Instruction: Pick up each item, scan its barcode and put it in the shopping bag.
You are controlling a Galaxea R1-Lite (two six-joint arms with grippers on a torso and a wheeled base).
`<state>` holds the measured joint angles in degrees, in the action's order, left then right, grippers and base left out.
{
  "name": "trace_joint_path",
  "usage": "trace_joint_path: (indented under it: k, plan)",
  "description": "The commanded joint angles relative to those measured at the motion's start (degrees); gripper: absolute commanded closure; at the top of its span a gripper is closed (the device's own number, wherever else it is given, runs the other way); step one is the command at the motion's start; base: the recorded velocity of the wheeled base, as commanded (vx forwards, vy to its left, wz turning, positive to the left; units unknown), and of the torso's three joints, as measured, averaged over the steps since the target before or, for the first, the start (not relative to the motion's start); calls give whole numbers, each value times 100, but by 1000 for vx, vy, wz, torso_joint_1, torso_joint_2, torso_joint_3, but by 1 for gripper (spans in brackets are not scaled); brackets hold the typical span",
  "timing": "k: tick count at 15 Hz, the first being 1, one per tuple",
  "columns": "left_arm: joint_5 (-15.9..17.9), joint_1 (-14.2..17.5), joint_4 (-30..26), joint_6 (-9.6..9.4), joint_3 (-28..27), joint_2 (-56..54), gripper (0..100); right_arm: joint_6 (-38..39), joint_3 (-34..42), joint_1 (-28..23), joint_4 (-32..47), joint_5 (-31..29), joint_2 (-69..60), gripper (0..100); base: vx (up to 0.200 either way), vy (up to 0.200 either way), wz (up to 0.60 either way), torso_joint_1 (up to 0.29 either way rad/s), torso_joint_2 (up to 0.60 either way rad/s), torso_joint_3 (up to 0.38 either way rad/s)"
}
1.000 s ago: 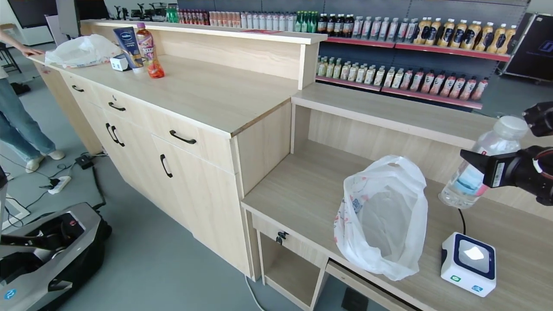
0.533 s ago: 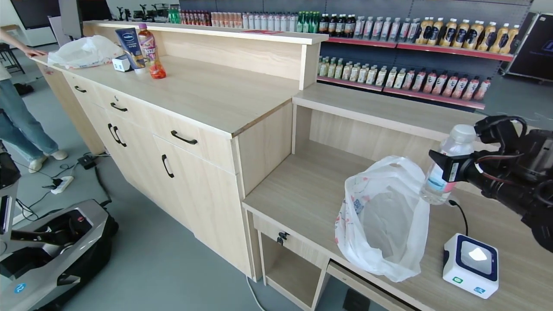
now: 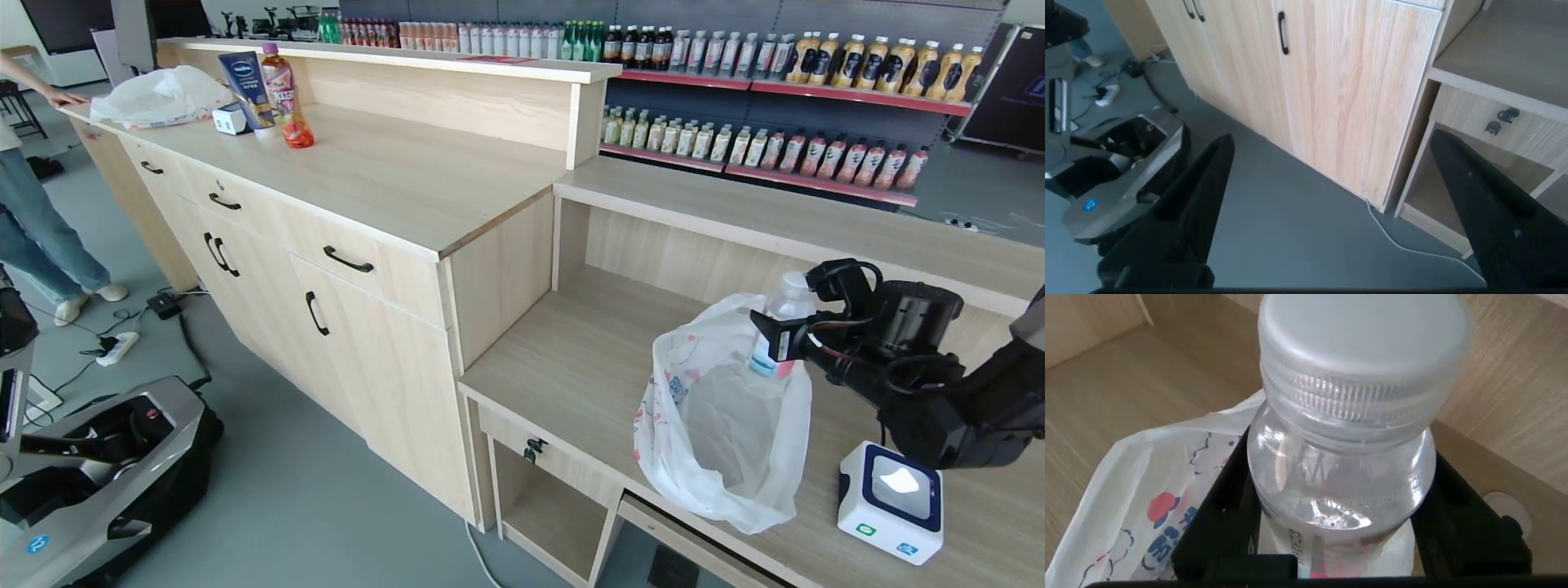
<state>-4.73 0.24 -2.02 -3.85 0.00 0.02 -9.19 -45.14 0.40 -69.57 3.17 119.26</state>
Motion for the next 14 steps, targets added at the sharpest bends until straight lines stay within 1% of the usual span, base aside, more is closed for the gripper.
trace_joint_path:
  k: [1,7,14]
  plan:
    - [-2,2,0,-1,0,-2,0,5,-293,136,-39,-1,396,100,0,0,0,0,0,0]
    - [-2,2,0,-1,0,-2,0,5,-750,250,-320,17,976,100,0,0,0,0,0,0]
    - [-2,2,0,-1,0,-2,0,-39,-1638,223,-452,26,1759,100,0,0,0,0,0,0]
